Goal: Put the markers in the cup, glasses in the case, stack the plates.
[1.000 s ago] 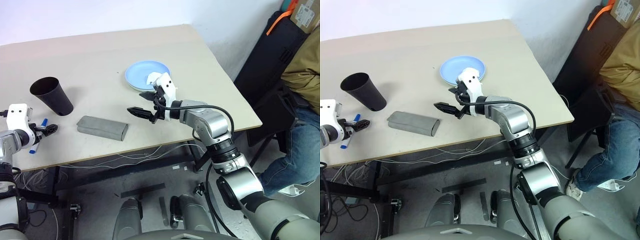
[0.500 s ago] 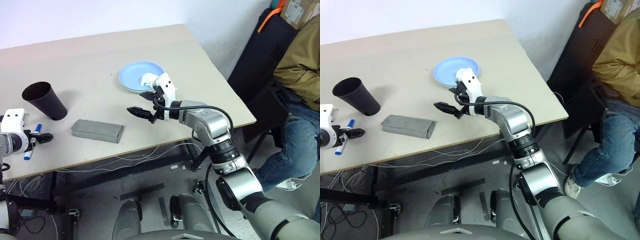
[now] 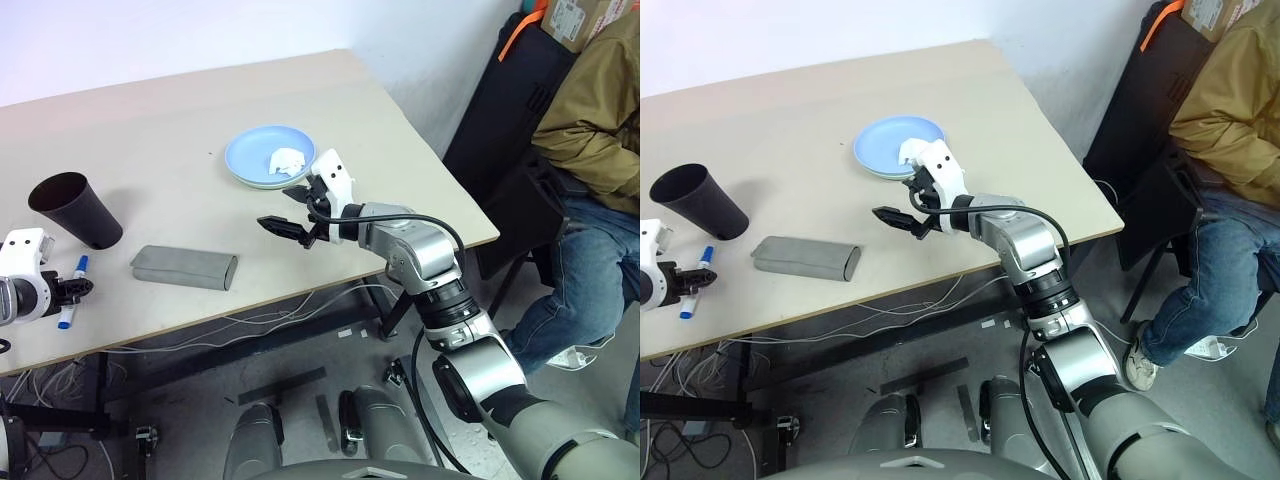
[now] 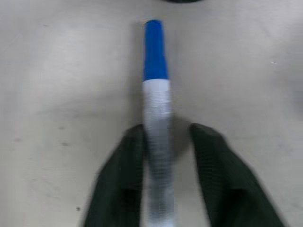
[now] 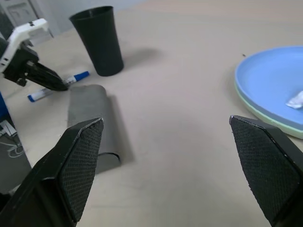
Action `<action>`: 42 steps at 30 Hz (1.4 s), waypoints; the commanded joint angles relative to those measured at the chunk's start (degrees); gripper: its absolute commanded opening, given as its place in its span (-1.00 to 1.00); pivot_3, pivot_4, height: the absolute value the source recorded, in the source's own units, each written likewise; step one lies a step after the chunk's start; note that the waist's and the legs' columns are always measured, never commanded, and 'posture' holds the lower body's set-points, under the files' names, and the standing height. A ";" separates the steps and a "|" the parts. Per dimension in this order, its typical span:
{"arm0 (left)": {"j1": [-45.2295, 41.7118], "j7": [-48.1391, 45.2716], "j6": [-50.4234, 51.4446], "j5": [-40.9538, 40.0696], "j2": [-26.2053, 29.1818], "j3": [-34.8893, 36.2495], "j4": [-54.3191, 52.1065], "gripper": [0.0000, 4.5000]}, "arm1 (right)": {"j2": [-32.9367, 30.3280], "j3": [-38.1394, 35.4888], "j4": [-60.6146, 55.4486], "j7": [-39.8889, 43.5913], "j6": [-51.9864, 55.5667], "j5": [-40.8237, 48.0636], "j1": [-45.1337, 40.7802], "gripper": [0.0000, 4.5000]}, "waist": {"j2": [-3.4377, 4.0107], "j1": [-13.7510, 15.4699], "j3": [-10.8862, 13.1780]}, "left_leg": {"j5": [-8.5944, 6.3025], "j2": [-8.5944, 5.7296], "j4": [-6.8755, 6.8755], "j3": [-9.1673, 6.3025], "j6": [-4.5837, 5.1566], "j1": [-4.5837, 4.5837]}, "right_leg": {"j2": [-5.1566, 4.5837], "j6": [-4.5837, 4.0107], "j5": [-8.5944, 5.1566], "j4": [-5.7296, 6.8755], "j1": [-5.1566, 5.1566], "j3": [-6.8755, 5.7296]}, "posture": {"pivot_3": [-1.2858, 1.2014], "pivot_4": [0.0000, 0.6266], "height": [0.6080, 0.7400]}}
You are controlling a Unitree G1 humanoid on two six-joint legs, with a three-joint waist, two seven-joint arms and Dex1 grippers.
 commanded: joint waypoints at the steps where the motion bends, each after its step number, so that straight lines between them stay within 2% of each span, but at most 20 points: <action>1: 3.98 0.51 4.97 0.70 0.48 -0.65 1.46 -0.84 | 0.40 -0.20 -0.72 -0.07 -0.83 -0.05 -0.41 1.00 | -0.02 0.00 -0.01 | 0.00 -0.01 -0.11 0.04 0.00 0.08 | 0.01 0.00 0.00 -0.02 0.01 0.05 | 0.03 -0.52 0.48; 7: 7.15 -0.74 8.12 -1.40 0.69 1.20 -5.10 -0.88 | 0.61 -0.02 0.18 -0.13 -1.32 -0.57 -0.66 1.00 | -0.02 -0.01 -0.01 | 0.00 -0.02 -0.48 0.23 -0.01 0.28 | 0.10 -0.02 -0.01 -0.10 -0.05 0.30 | 0.03 -0.52 0.48; 15: 18.64 -9.73 13.39 -11.51 2.78 7.01 -29.47 -0.88 | 1.00 -0.11 1.52 0.41 -2.37 -1.25 -1.08 1.00 | -0.09 0.63 0.01 | -0.03 -0.15 -0.48 0.29 -0.05 0.19 | -0.14 -0.03 0.00 -0.21 -0.07 0.32 | 0.03 -0.52 0.48; 21: 18.49 -12.00 10.43 -16.07 1.97 13.37 -38.75 -0.88 | 1.38 -0.06 2.02 1.14 -2.86 -1.10 -1.43 1.00 | -0.29 2.04 0.05 | -0.03 -0.16 -0.24 -0.02 -0.05 -0.16 | -0.15 -0.01 -0.03 -0.25 -0.14 0.06 | 0.03 -0.52 0.48; 27: 14.62 -12.30 -3.86 -16.48 -1.35 16.64 -42.58 -0.88 | 1.87 -0.45 2.26 1.20 -3.24 -1.05 -1.82 1.00 | -0.31 2.15 0.04 | -0.02 -0.16 -0.16 -0.14 -0.03 -0.40 | -0.13 -0.03 0.00 -0.26 -0.23 -0.05 | 0.03 -0.52 0.48; 28: 12.60 -10.91 -5.41 -16.45 -2.41 16.55 -41.71 -0.88 | 1.89 -0.50 2.27 1.19 -3.26 -1.03 -1.84 1.00 | -0.31 2.16 0.04 | -0.02 -0.16 -0.16 -0.13 -0.03 -0.42 | -0.13 -0.07 0.02 -0.26 -0.24 -0.05 | 0.03 -0.52 0.48; 32: 2.92 -4.07 -24.04 -11.28 -9.82 15.51 -35.36 -0.88 | 1.80 -0.50 2.26 1.07 -3.49 -1.23 -1.74 1.00 | -0.40 2.19 0.03 | -0.01 -0.15 -0.11 -0.16 -0.02 -0.49 | -0.05 -0.13 0.07 -0.26 -0.25 -0.08 | 0.03 -0.52 0.48; 34: -0.81 -1.19 -27.87 -10.59 -12.22 15.65 -32.86 -0.88 | 1.77 -0.69 2.00 1.11 -3.37 -1.05 -1.67 1.00 | -0.46 2.17 0.03 | -0.01 -0.13 -0.02 -0.17 -0.02 -0.50 | -0.04 -0.13 0.08 -0.22 -0.23 -0.10 | 0.03 -0.52 0.48; 36: -2.81 -0.05 -30.10 -9.98 -12.83 15.18 -31.17 -0.88 | 1.77 -0.88 1.94 1.03 -3.31 -0.98 -1.67 1.00 | -0.48 1.88 0.03 | -0.01 -0.09 0.06 -0.17 -0.02 -0.52 | 0.00 -0.12 0.09 -0.22 -0.21 -0.09 | 0.03 -0.52 0.48; 38: -5.59 1.61 -38.11 -6.93 -13.81 14.33 -27.48 -0.88 | 1.70 -1.10 1.84 0.63 -3.22 -1.06 -1.54 1.00 | -0.49 1.81 0.03 | -0.01 -0.09 0.06 -0.15 -0.02 -0.52 | -0.01 -0.09 0.10 -0.23 -0.22 -0.09 | 0.03 -0.52 0.48; 42: -8.90 3.36 -47.71 -3.56 -14.85 12.79 -21.27 -0.88 | 1.52 -1.37 1.73 0.15 -3.13 -1.10 -1.45 1.00 | -0.52 1.88 0.04 | -0.01 -0.09 0.08 -0.15 -0.02 -0.53 | 0.00 -0.09 0.11 -0.21 -0.22 -0.10 | 0.03 -0.52 0.48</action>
